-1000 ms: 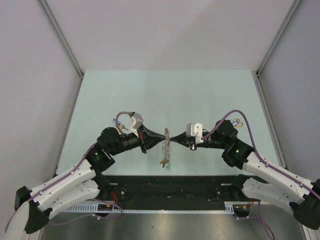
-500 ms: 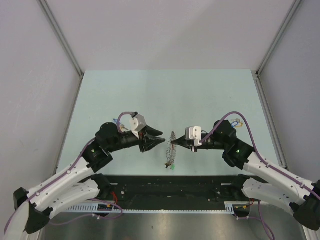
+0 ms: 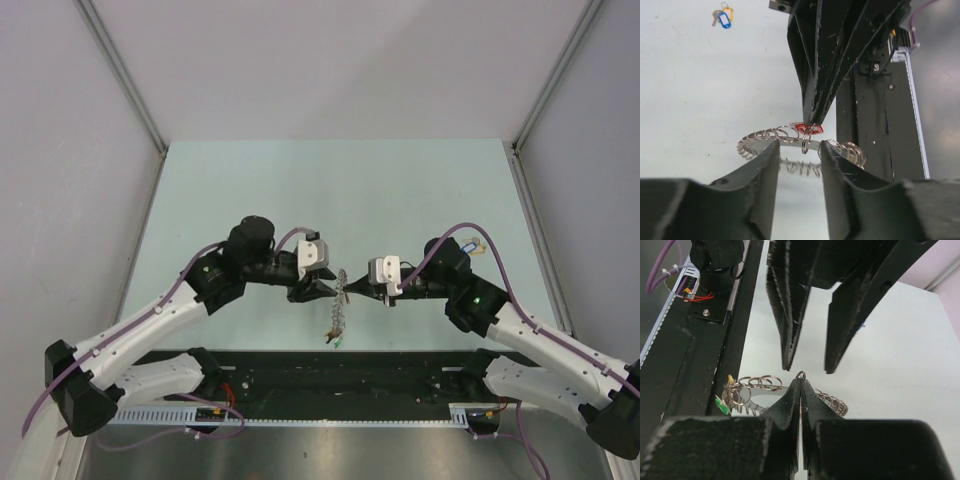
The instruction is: Put the keys on the keyring
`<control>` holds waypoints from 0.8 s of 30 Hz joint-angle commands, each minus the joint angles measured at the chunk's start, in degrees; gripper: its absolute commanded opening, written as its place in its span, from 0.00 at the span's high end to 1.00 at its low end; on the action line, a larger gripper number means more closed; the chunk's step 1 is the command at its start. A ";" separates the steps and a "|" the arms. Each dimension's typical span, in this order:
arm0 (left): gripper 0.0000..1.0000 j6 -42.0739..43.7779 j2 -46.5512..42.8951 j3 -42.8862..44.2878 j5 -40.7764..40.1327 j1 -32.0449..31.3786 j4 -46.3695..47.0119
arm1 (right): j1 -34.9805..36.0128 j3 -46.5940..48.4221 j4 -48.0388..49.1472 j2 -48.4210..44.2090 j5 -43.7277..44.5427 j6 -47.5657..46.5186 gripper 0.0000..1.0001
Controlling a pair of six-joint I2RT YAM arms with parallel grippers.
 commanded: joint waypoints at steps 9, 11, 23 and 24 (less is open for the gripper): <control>0.67 5.66 5.94 5.66 7.75 0.28 -6.43 | 0.21 3.52 1.57 0.41 -1.43 -0.87 1.00; 0.67 5.74 6.29 5.66 7.84 0.28 -6.52 | 0.13 3.69 1.57 0.50 -1.52 -0.87 1.00; 0.93 3.02 6.56 4.35 8.98 0.28 -3.36 | 0.13 3.70 0.95 0.59 -1.43 -0.70 1.00; 0.98 2.59 6.12 4.17 8.90 0.28 -2.83 | 0.21 3.78 0.95 0.50 -1.26 -0.78 1.00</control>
